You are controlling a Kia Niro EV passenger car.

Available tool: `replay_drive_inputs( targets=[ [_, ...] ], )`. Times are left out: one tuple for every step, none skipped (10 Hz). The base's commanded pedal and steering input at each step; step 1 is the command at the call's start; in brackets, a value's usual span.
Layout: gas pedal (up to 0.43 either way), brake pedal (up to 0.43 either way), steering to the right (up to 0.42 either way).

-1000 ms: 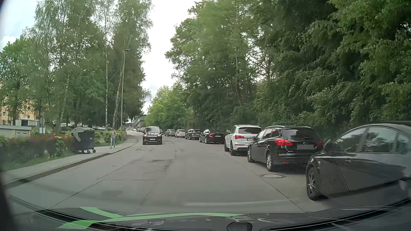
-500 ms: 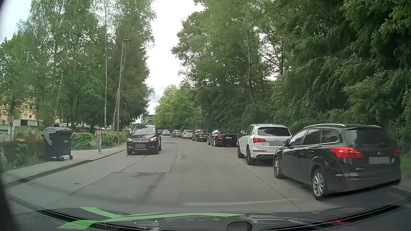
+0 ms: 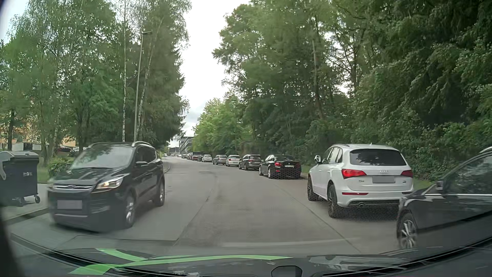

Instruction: Follow the waypoints while adhering to traffic rules and regulations

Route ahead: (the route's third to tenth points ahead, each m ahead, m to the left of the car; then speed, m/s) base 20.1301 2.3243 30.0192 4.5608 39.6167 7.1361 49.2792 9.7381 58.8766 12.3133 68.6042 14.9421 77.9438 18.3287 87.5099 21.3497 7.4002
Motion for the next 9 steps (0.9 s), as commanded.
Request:
replay_drive_inputs(
  targets=[
    [0.110, 0.000, -0.048],
    [0.110, 0.000, -0.048],
    [0.110, 0.000, -0.048],
    [0.110, 0.000, -0.048],
    [0.110, 0.000, -0.048],
    [0.110, 0.000, -0.048],
    [0.110, 0.000, -0.047],
    [0.110, 0.000, -0.047],
    [0.110, 0.000, -0.047]
  ],
)
